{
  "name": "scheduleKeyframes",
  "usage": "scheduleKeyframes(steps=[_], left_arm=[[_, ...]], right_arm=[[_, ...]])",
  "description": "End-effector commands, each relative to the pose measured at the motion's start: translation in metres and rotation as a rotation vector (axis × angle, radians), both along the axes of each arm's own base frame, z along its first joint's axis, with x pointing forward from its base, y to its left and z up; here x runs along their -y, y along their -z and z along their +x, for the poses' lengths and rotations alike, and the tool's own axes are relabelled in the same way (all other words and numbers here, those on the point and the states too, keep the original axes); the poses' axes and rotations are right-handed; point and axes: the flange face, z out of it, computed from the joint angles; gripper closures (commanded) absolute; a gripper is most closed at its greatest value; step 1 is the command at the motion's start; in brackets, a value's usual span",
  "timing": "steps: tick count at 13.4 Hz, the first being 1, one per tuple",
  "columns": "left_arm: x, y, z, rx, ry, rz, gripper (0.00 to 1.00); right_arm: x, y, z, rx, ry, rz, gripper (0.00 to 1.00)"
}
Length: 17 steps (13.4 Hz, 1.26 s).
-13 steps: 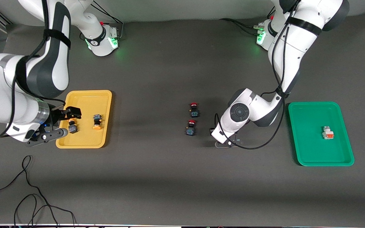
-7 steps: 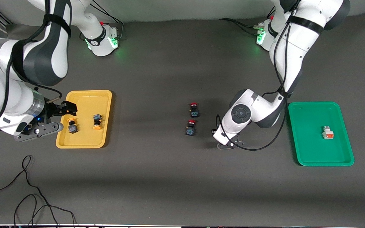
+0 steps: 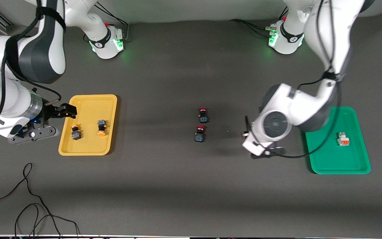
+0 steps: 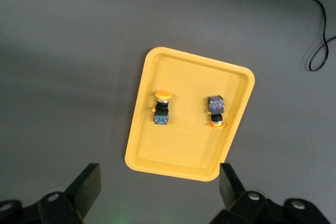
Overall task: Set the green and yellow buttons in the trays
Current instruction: 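Release the button and withdraw the right gripper while the left grasps the block, then carry the orange-topped block into the green tray with the left gripper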
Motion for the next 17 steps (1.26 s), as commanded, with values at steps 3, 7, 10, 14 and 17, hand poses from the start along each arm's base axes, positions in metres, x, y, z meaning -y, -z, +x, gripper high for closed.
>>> scheduleKeyframes(steps=[3, 7, 10, 14, 17], left_arm=[[-0.146, -0.069, 0.010, -0.077, 0.045, -0.080, 1.00], [-0.272, -0.056, 0.013, -0.105, 0.139, -0.136, 1.00], [-0.336, -0.015, 0.008, -0.104, 0.186, -0.131, 1.00], [-0.355, 0.066, -0.004, -0.043, 0.196, -0.137, 1.00], [-0.365, 0.120, -0.006, 0.011, 0.185, -0.146, 1.00]], right_arm=[[0.020, -0.006, -0.043, 0.042, 0.027, 0.058, 0.00], [0.032, -0.024, -0.056, 0.064, 0.038, 0.080, 0.00], [0.043, -0.039, -0.061, 0.087, 0.056, 0.081, 0.00], [0.064, -0.057, -0.054, 0.130, 0.068, 0.049, 0.00], [0.070, -0.065, -0.052, 0.148, 0.079, 0.050, 0.00]])
